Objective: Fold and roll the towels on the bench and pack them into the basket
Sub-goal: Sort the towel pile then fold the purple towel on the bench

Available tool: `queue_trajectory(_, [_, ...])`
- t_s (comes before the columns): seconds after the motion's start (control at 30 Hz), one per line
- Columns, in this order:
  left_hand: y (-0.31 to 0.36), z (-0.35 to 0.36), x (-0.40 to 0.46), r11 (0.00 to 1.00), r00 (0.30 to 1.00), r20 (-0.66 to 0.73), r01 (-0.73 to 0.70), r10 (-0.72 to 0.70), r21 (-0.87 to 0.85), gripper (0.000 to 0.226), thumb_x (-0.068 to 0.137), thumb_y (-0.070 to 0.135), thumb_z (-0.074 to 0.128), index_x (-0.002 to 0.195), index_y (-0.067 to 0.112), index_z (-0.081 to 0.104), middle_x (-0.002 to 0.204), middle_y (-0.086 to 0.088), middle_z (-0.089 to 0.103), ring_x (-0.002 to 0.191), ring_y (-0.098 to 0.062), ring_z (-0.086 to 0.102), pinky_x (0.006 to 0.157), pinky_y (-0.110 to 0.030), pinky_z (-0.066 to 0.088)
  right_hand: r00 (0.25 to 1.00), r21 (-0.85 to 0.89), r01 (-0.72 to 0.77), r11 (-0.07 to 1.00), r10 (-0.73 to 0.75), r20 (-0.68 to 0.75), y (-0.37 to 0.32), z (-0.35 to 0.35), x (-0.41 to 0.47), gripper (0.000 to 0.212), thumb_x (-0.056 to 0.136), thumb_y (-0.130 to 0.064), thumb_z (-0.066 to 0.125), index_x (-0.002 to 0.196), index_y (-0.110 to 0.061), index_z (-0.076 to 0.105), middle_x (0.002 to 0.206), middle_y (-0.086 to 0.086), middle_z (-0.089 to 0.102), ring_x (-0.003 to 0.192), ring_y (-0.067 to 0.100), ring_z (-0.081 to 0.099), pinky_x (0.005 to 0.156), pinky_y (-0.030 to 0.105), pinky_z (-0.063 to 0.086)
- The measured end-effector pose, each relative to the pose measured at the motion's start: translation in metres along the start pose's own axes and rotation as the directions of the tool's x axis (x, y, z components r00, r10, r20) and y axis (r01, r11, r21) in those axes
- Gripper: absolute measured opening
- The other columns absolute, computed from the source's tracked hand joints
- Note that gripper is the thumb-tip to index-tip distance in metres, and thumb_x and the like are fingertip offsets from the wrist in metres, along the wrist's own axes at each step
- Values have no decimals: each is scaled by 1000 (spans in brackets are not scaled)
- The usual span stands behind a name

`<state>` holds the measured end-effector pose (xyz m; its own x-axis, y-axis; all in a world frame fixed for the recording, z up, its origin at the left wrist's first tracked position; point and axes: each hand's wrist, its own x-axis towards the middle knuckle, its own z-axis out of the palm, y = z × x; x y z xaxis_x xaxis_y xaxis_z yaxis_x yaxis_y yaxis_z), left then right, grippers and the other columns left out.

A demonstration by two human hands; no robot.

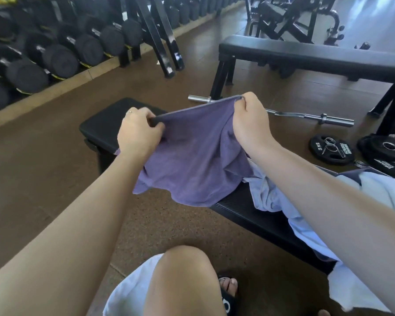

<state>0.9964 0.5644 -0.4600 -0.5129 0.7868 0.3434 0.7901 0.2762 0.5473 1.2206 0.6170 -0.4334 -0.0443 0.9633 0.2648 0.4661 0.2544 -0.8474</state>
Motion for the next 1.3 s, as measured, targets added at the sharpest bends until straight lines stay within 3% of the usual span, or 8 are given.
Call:
queue_trajectory(0.2, [-42, 26, -3, 952, 966, 255, -43, -38, 303, 15, 90, 23, 50, 79, 13, 46, 92, -12, 52, 85, -38, 55, 69, -39, 43, 971, -169, -136, 976, 165, 170, 50, 8, -9, 27, 105, -17, 33, 79, -16, 41, 73, -2, 46, 62, 8, 41, 61, 35, 27])
queue_trajectory(0.33, [-40, 34, -3, 978, 916, 342, 201, -208, 57, 16, 90, 21, 40, 90, 8, 50, 72, -16, 69, 62, -31, 70, 73, -38, 58, 903, -161, -320, 934, 352, 246, 66, 17, -6, 29, 101, -21, 37, 72, -17, 38, 73, 0, 44, 69, 19, 41, 72, 32, 28])
queue_trajectory(0.43, [-25, 35, 12, 855, 866, 346, 456, -362, -247, 22, 97, 15, 37, 108, 3, 51, 76, -13, 68, 62, -33, 74, 74, -43, 63, 862, 12, -451, 893, 432, 266, 65, 26, 0, 21, 98, -21, 41, 78, -17, 45, 76, 1, 47, 79, 23, 45, 70, 33, 34])
queue_trajectory(0.67, [39, -17, 94, 977, 986, -144, 52, -82, -206, 15, 104, 21, 43, 99, 12, 54, 108, -18, 59, 101, -31, 55, 69, -23, 29, 989, -115, 40, 993, -55, -138, -1, 0, 68, 19, 104, -22, 42, 105, -10, 55, 92, 1, 60, 86, 24, 56, 73, 37, 42])
queue_trajectory(0.8, [83, -54, 130, 899, 837, -538, -307, 99, -312, 29, 94, 17, 42, 77, 32, 23, 93, -5, 47, 83, -14, 42, 76, -18, 31, 793, -256, 263, 930, -359, -491, -59, -32, 99, 27, 104, -27, 36, 108, -10, 57, 85, -5, 55, 76, 13, 43, 64, 29, 26])
queue_trajectory(0.9, [84, -56, 124, 884, 784, -604, -376, 144, -277, 26, 93, 15, 41, 80, 31, 26, 93, -4, 41, 79, -12, 35, 73, -13, 30, 715, -258, 328, 909, -417, -561, -62, -39, 92, 29, 102, -31, 37, 105, -12, 59, 87, -7, 60, 73, 8, 45, 64, 27, 28])
queue_trajectory(1.13, [-23, -1, 54, 991, 977, -186, -115, 102, -62, 9, 97, 7, 49, 101, 1, 45, 118, -28, 47, 94, -31, 45, 76, -33, 29, 862, -562, 381, 734, -501, -70, 15, -2, -6, 18, 96, -33, 50, 85, -20, 55, 70, -1, 61, 68, 31, 62, 56, 31, 25])
queue_trajectory(1.3, [-95, 23, 4, 977, 983, 181, -30, -9, 212, 15, 87, 7, 62, 94, 5, 50, 115, -19, 47, 94, -37, 53, 81, -43, 44, 818, -641, 571, 513, -417, 396, 76, 40, -74, 20, 93, -33, 54, 77, -23, 56, 63, 0, 63, 53, 24, 64, 46, 27, 27])
